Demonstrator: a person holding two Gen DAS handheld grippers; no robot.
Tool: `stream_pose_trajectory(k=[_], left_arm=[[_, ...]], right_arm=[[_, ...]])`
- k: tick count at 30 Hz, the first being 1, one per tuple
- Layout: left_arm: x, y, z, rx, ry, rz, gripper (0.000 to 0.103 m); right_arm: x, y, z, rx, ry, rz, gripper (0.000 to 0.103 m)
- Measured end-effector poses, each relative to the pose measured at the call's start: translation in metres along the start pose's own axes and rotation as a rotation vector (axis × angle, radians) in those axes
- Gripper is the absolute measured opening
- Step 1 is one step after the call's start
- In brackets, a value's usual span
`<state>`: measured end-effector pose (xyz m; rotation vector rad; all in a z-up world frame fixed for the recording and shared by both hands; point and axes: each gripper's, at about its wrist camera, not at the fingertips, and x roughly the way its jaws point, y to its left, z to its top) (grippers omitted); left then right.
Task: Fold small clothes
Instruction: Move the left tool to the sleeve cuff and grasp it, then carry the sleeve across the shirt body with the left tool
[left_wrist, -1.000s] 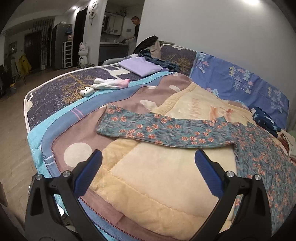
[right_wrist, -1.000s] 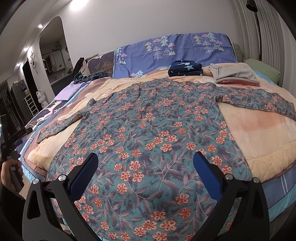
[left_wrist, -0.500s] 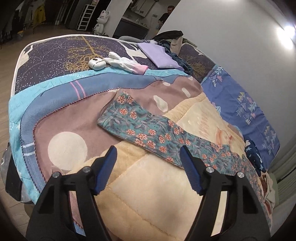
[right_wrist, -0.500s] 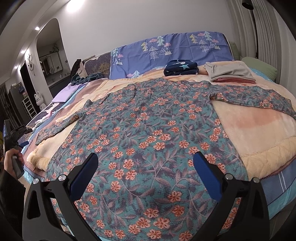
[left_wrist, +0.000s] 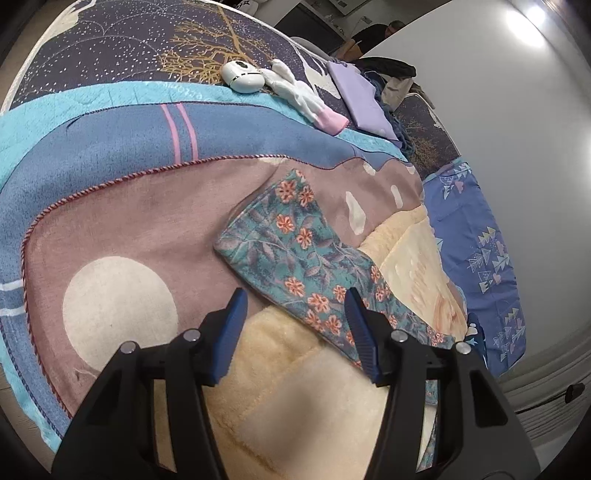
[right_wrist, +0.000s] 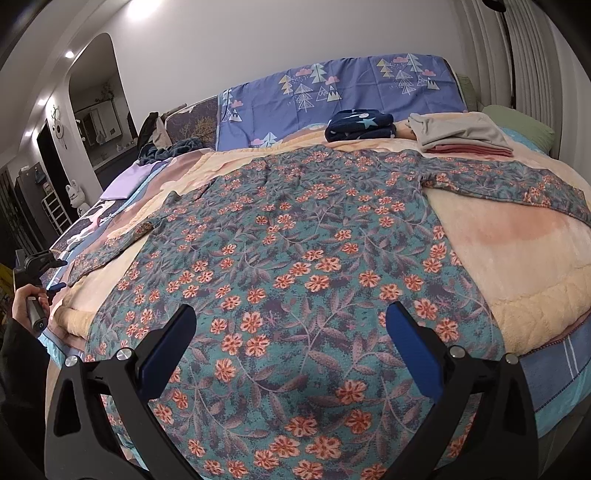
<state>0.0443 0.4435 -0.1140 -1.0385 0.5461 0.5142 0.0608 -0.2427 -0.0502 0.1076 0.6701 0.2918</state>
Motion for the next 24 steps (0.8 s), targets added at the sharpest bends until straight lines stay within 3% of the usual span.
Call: stream_pose_trajectory(k=[9, 15, 17, 22, 24], left_arm=[[0.035, 0.013, 0.009, -0.07, 0.047, 0.022, 0.054], [0.044, 0.016, 0.015, -0.129, 0.027, 0.002, 0.054], [0.047, 0.015, 0.018, -0.141, 0.022, 0.001, 0.049], [0.05, 0.021, 0.022, -0.18, 0.02, -0.005, 0.015], [0.049, 0.018, 0.022, -0.169, 0.012, -0.01, 0.009]], right_arm=[[-0.002, 0.001, 0.003, -0.005, -0.006, -0.006, 0.102], [-0.003, 0.003, 0.004, -0.014, -0.004, -0.002, 0.102], [-0.004, 0.004, 0.004, -0.017, -0.005, -0.001, 0.102], [-0.006, 0.004, 0.004, -0.014, -0.007, 0.007, 0.102], [-0.005, 0.004, 0.003, -0.011, -0.003, 0.012, 0.102]])
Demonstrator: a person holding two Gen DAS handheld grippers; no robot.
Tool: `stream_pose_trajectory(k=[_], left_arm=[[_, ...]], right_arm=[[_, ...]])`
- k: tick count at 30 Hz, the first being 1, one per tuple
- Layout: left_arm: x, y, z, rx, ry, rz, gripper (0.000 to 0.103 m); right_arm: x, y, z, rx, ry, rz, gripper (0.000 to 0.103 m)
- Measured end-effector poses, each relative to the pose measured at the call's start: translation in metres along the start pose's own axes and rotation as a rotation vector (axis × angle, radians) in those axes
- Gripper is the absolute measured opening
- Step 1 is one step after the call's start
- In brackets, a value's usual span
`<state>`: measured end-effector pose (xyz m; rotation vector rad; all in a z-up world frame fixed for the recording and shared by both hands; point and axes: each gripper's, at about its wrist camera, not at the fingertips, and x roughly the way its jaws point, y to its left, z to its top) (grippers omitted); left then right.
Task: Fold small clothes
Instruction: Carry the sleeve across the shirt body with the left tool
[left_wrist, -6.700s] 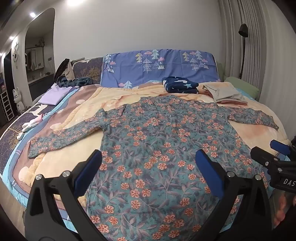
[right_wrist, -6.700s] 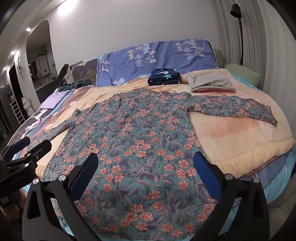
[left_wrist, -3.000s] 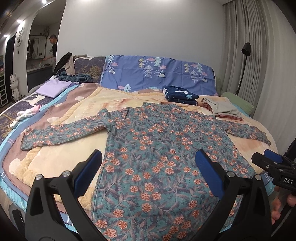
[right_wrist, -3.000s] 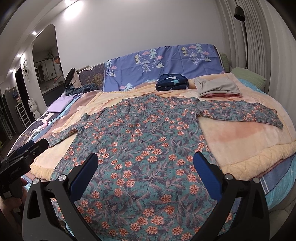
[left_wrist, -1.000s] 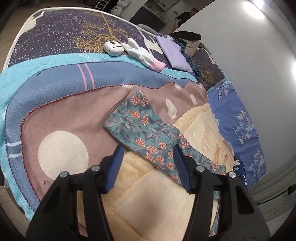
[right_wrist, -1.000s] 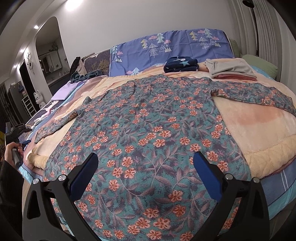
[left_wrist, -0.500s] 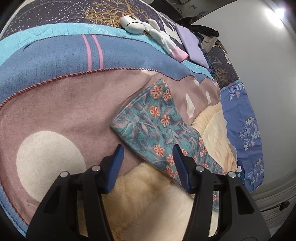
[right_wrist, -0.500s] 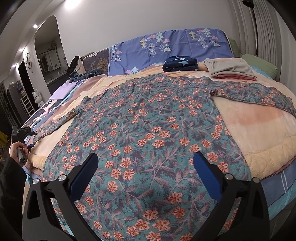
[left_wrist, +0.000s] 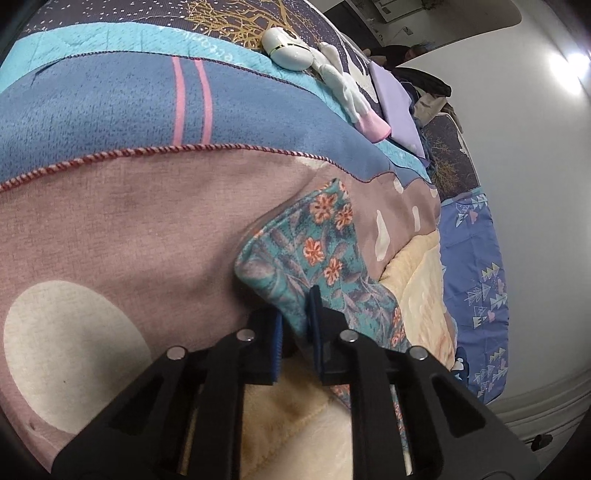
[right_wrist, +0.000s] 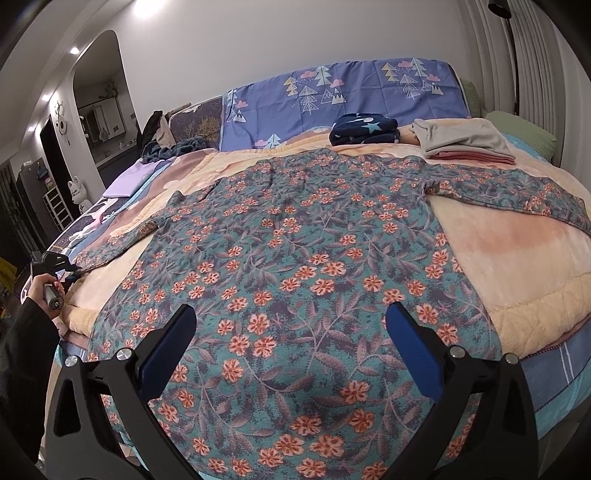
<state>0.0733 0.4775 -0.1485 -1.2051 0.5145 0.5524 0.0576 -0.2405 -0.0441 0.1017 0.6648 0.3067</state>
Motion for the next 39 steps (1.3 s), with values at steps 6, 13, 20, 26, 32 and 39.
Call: stream_pose_trajectory(k=[6, 13, 20, 26, 32, 39], left_arm=[[-0.015, -0.027, -0.003, 0.081, -0.035, -0.026, 0.007], [-0.035, -0.094, -0.027, 0.237, -0.044, -0.112, 0.007], [-0.043, -0.18, -0.084, 0.407, 0.046, -0.275, 0.007], [-0.036, -0.234, -0.151, 0.535, 0.162, -0.381, 0.007], [-0.016, -0.258, -0.241, 0.627, 0.346, -0.467, 0.007], [0.016, -0.244, -0.336, 0.653, 0.552, -0.521, 0.007]], right_arm=[[0.005, -0.003, 0.002, 0.071, 0.017, 0.096, 0.102], [0.023, 0.007, 0.047, 0.207, 0.083, 0.423, 0.102], [0.066, 0.027, 0.103, 0.363, 0.204, 0.747, 0.102], [0.124, 0.047, 0.14, 0.482, 0.35, 0.861, 0.102], [0.193, 0.054, 0.148, 0.617, 0.537, 0.944, 0.102], [0.245, 0.043, 0.122, 0.587, 0.676, 0.769, 0.102]])
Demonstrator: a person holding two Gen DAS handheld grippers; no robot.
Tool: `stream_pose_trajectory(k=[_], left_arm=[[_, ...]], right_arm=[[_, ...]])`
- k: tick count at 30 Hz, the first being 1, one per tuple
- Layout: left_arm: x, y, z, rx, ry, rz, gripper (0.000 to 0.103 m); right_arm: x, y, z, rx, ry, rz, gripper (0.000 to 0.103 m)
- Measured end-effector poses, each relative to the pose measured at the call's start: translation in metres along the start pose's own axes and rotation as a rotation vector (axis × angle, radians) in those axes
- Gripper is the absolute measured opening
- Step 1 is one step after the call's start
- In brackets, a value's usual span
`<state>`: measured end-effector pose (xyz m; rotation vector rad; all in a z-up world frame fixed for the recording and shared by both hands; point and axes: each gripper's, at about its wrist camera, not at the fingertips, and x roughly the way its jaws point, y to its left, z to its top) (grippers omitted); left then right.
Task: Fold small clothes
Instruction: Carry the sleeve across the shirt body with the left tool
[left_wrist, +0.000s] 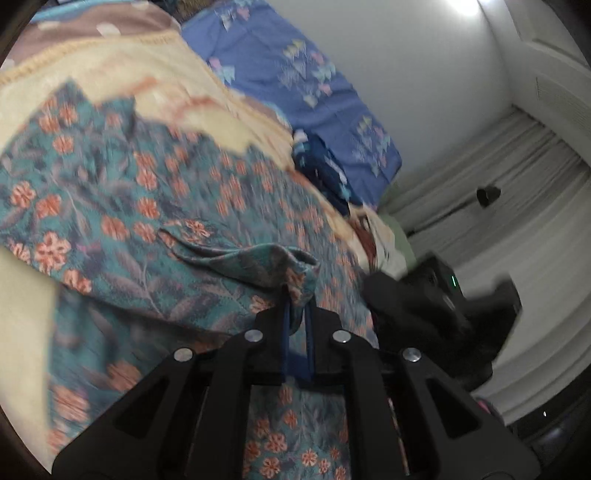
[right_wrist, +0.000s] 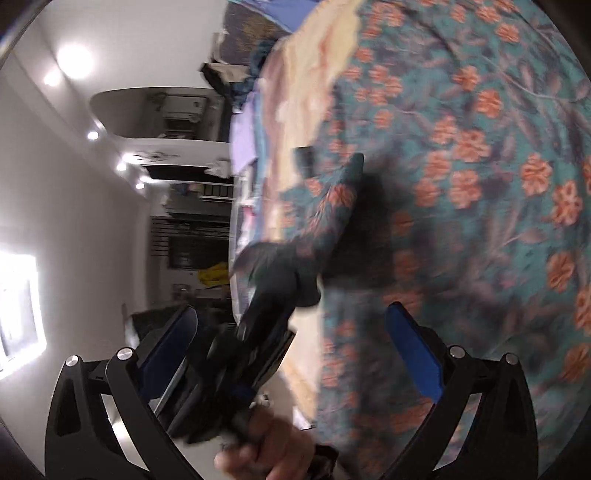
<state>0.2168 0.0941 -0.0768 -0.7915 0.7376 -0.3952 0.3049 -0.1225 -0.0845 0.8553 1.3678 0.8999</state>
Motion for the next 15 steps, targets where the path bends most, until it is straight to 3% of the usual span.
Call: stream_pose_trajectory(k=[4, 8, 15], left_arm=[[0.018, 0.001, -0.023, 0.042, 0.051, 0.008, 0.007], [0.025, -0.002, -0.029, 0.106, 0.076, 0.023, 0.007], [0.036, -0.018, -0.036, 0.24, 0.154, 0.037, 0.008]], right_arm=[[-0.01, -0.009, 0.003, 0.015, -0.017, 0.022, 0.102], [-0.014, -0.003, 0.014, -0.043, -0.027, -0.082, 0.102], [-0.002, 0.015, 0.024, -0.181, 0.086, -0.263, 0.102]])
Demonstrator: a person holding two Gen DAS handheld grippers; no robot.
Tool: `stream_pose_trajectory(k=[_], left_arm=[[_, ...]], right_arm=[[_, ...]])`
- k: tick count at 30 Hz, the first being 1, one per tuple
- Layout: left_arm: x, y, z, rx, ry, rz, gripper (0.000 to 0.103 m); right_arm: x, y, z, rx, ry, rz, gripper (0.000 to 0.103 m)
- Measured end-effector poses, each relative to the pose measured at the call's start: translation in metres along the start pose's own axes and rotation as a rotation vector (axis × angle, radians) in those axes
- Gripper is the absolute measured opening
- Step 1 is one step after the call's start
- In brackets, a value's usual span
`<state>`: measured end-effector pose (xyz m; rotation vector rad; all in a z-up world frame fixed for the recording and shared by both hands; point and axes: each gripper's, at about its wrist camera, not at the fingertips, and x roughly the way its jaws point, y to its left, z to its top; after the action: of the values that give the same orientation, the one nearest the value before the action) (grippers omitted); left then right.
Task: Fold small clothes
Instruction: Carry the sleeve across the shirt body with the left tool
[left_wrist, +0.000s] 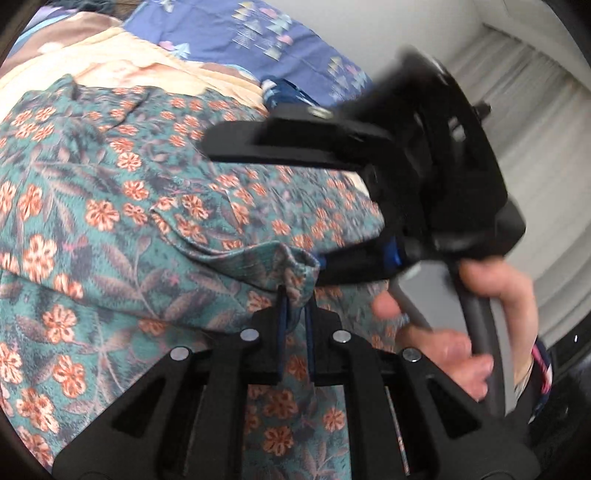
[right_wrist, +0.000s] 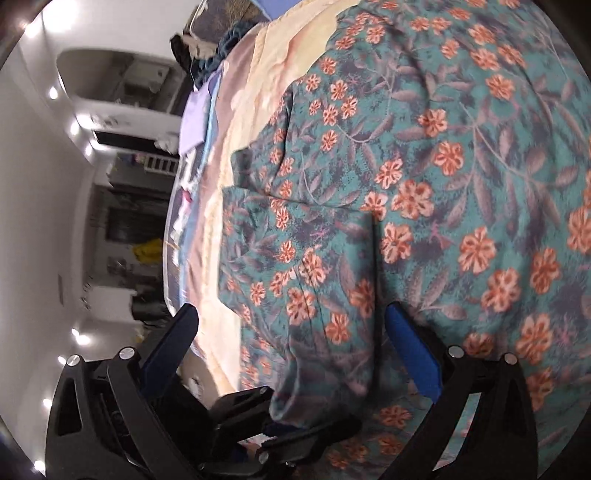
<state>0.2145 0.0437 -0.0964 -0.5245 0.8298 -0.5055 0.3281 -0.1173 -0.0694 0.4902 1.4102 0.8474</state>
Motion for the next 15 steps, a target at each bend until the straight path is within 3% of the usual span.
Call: stream_pose_trajectory(k=[2, 4, 6, 11, 15], left_arm=[[0.004, 0.003, 0.001, -0.004, 0.009, 0.0, 0.015], [0.007, 0.007, 0.005, -0.032, -0.001, -0.005, 0.051], [0.004, 0.01, 0.01, -0.059, -0.045, 0.027, 0.069], [0.009, 0.025, 0.022, -0.148, -0.069, 0.05, 0.071], [0.017, 0.025, 0.032, -0.142, -0.079, 0.067, 0.07]], right_arm=[[0.006, 0.005, 0.008, -0.028, 0.017, -0.032, 0.102], [0.005, 0.009, 0.01, -0.032, 0.023, -0.039, 0.102], [0.007, 0.007, 0.011, -0.025, 0.017, -0.037, 0.102], [0.008, 0.0, 0.014, -0.004, 0.008, -0.013, 0.102], [0.0, -0.006, 0.012, 0.005, 0.006, -0.001, 0.102]])
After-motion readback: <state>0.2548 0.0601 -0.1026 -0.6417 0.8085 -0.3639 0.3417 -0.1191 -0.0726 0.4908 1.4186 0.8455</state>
